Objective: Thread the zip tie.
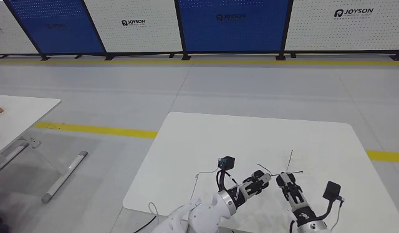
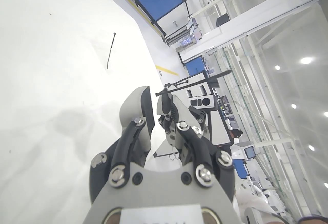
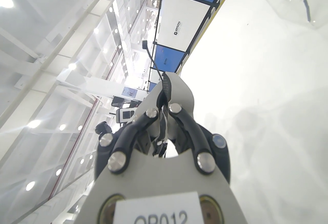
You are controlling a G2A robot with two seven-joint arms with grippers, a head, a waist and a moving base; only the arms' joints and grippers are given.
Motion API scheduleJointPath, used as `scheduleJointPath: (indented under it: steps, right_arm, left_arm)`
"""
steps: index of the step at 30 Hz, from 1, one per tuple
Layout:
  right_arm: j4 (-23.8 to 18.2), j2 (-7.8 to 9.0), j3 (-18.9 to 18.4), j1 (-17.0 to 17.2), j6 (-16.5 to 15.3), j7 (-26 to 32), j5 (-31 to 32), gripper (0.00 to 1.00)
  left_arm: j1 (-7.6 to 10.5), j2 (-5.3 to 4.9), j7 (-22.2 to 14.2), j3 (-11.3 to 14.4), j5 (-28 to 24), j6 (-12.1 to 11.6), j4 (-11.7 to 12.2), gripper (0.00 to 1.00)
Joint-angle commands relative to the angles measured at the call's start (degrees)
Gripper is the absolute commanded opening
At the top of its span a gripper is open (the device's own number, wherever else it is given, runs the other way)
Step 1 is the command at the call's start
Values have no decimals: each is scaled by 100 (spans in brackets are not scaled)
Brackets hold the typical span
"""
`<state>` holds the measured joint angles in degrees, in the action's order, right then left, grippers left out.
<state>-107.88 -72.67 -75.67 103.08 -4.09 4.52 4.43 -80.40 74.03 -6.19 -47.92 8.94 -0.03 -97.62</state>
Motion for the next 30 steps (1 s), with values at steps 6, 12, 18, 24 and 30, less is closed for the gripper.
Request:
scheduleJointPath:
  steps: [6,12,18,24,30]
  right_arm:
    - [-2,-7,25,-20,105,-69,105,0]
    - [8,-8,71,-38,121,-42,250,0]
    - [14,-5,102,-39,71,17,354,0]
    - [-8,-1,91,-5,4,42,384,0]
    - [-2,-1,75,-2,-23,65,340,0]
  left_arm:
    - [-15,-2,-10,14,65,1,-35,18]
    - [5,5,20,16,71,45,-14,23]
    - [49,25,61,18,-1,113,18,20]
    - [72,36,82,12,-46,132,61,2]
    - [75,41,68,4,-67,132,84,0]
